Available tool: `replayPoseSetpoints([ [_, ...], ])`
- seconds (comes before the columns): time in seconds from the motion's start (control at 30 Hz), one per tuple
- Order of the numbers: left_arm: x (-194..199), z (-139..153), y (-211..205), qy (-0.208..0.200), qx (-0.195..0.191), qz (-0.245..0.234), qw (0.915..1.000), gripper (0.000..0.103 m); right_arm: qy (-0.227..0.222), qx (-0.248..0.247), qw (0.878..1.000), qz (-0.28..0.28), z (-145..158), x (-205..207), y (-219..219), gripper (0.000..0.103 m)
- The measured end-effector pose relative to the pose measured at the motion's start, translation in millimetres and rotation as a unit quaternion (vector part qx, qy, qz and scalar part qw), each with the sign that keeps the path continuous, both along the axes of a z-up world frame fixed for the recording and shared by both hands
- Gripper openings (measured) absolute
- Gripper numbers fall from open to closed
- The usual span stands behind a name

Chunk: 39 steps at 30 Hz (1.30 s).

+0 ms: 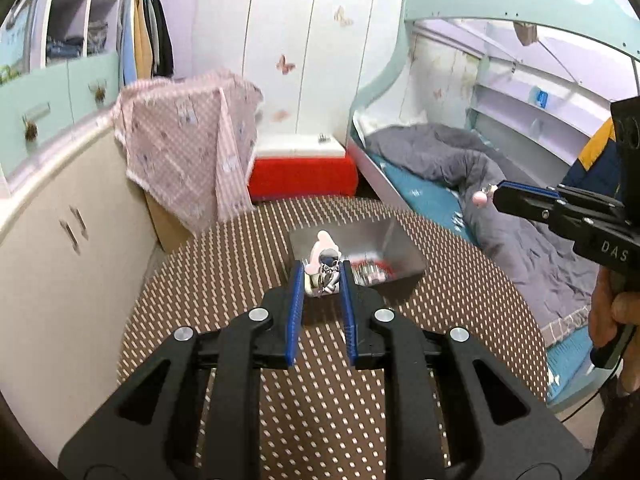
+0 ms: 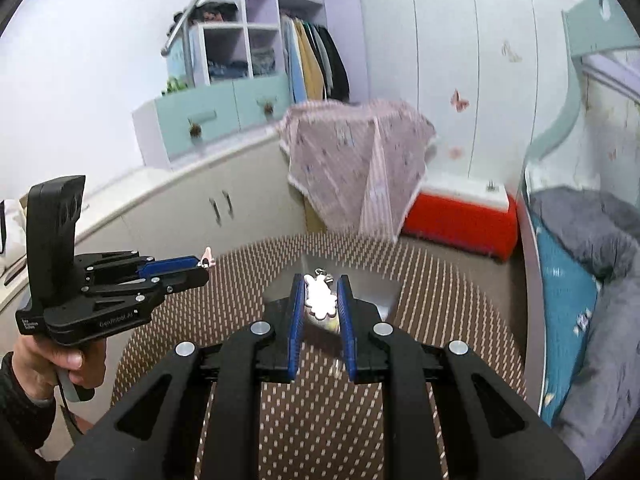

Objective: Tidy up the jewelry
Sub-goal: 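Drop the white and pink charms into the grey box from both tools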

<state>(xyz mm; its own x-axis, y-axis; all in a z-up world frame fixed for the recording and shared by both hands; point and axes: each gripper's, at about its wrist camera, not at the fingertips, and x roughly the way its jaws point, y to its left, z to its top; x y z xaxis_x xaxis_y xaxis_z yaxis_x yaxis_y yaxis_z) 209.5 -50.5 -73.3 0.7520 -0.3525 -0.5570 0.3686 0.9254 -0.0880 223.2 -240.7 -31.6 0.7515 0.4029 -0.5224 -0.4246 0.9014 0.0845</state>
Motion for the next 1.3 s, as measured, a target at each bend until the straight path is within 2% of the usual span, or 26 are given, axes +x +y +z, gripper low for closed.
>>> replayPoseSetpoints([
  [0.1,9.5,16.9,-2.4,-0.014,-0.003,-0.001,0.9999,0.018,-0.004,0.013,1.0,0.005,7.8,11.8,-2.9,0.015],
  [0.2,21.6,21.6,-11.0,-0.011,-0.01,-0.007,0.9999,0.018,0.004,0.029,1.0,0.008,7.9,26.2,-5.5,0.015],
  [0.43,60.7,9.1,-38.4,0.039,-0.036,-0.039,0.9978,0.018,0.034,0.038,0.999,-0.001,-4.8,53.5,-8.2,0.015],
  [0.77,94.5,-5.4,-50.2,0.087,-0.068,-0.054,0.9925,0.021,0.081,0.052,0.995,-0.022,-28.1,92.2,-9.7,0.016],
  [0.8,96.2,-6.2,-49.9,0.089,-0.069,-0.052,0.9923,0.04,0.087,0.056,0.994,-0.028,-31.3,95.3,-11.5,0.023],
  [0.83,96.7,-6.4,-48.6,0.086,-0.065,-0.044,0.9932,0.083,0.091,0.06,0.993,-0.034,-33.3,96.9,-13.5,0.033],
  [0.87,94.3,-5.3,-45.1,0.072,-0.06,-0.026,0.9953,0.091,0.09,0.064,0.993,-0.043,-33.1,97.9,-15.6,0.058],
  [0.9,91.4,-3.7,-39.9,0.057,-0.061,-0.011,0.9964,0.094,0.085,0.07,0.992,-0.059,-33.3,96.9,-21.3,0.079],
  [0.97,88.6,-1.3,-31.6,0.05,-0.066,-0.001,0.9965,0.094,0.077,0.089,0.99,-0.073,-31.6,93.2,-32.1,0.093],
  [1.03,85.6,0.5,-23.9,0.042,-0.057,0.023,0.9973,0.094,0.073,0.096,0.989,-0.084,-31.1,90.2,-38.7,0.095],
  [1.3,62.4,16.7,-11.7,-0.004,-0.024,0.069,0.9973,0.094,0.052,0.095,0.988,-0.108,-18.4,74.4,-48.8,0.095],
])
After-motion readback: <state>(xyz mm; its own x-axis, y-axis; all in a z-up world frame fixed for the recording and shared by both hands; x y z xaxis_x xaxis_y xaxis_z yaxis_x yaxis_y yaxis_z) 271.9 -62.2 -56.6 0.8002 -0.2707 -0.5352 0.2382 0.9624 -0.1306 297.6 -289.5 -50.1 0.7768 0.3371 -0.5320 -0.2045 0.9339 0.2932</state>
